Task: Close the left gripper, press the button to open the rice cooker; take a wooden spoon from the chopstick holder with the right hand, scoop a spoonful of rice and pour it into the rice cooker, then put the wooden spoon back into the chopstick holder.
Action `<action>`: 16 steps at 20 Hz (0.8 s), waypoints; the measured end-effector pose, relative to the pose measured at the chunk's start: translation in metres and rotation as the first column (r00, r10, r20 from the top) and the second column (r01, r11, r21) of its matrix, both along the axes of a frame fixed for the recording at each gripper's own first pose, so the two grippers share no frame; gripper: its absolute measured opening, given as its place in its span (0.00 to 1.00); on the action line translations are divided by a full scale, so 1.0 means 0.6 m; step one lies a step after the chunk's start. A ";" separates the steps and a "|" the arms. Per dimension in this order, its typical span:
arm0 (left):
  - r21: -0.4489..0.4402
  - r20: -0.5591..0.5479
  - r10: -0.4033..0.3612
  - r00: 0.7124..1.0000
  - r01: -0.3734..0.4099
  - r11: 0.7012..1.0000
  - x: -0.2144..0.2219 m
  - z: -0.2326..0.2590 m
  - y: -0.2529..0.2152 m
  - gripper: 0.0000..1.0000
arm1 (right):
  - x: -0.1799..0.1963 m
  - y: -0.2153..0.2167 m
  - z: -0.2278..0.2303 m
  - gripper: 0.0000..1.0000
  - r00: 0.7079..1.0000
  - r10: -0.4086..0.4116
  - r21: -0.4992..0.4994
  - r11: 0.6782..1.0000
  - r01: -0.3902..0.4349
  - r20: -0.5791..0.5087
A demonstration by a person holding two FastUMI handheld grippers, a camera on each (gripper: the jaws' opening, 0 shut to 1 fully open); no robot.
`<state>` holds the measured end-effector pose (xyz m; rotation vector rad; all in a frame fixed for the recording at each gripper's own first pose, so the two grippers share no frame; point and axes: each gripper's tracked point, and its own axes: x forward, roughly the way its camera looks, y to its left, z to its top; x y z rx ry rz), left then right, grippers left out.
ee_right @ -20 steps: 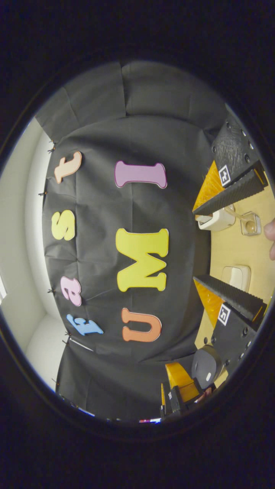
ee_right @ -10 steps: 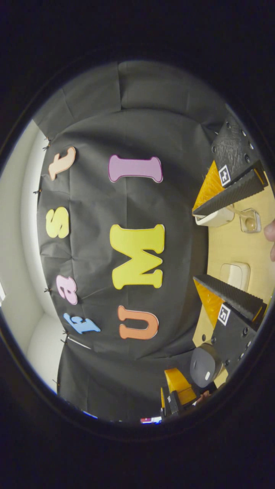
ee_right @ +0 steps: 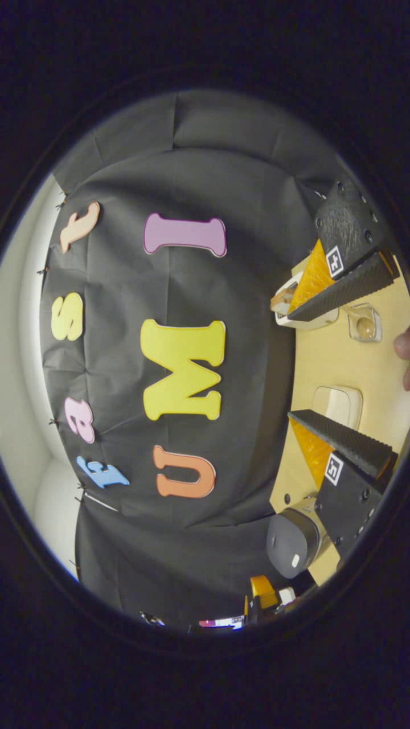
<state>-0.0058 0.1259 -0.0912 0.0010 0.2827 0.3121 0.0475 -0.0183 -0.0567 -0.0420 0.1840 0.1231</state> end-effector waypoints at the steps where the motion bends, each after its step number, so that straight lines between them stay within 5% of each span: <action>1: -0.012 -0.031 0.005 1.000 -0.005 1.000 -0.001 -0.017 0.011 0.98 | 0.002 0.004 -0.004 0.95 1.000 0.008 -0.005 1.000 -0.008 -0.006; 6: -0.078 -0.167 0.013 0.986 -0.026 0.997 -0.003 -0.083 0.045 0.88 | 0.007 0.013 -0.020 0.95 0.999 0.037 -0.032 0.999 -0.038 -0.038; 16: -0.118 -0.306 0.013 0.952 -0.051 0.992 0.027 -0.163 0.085 0.31 | 0.002 -0.013 -0.043 0.95 0.997 0.021 -0.092 0.995 -0.028 -0.077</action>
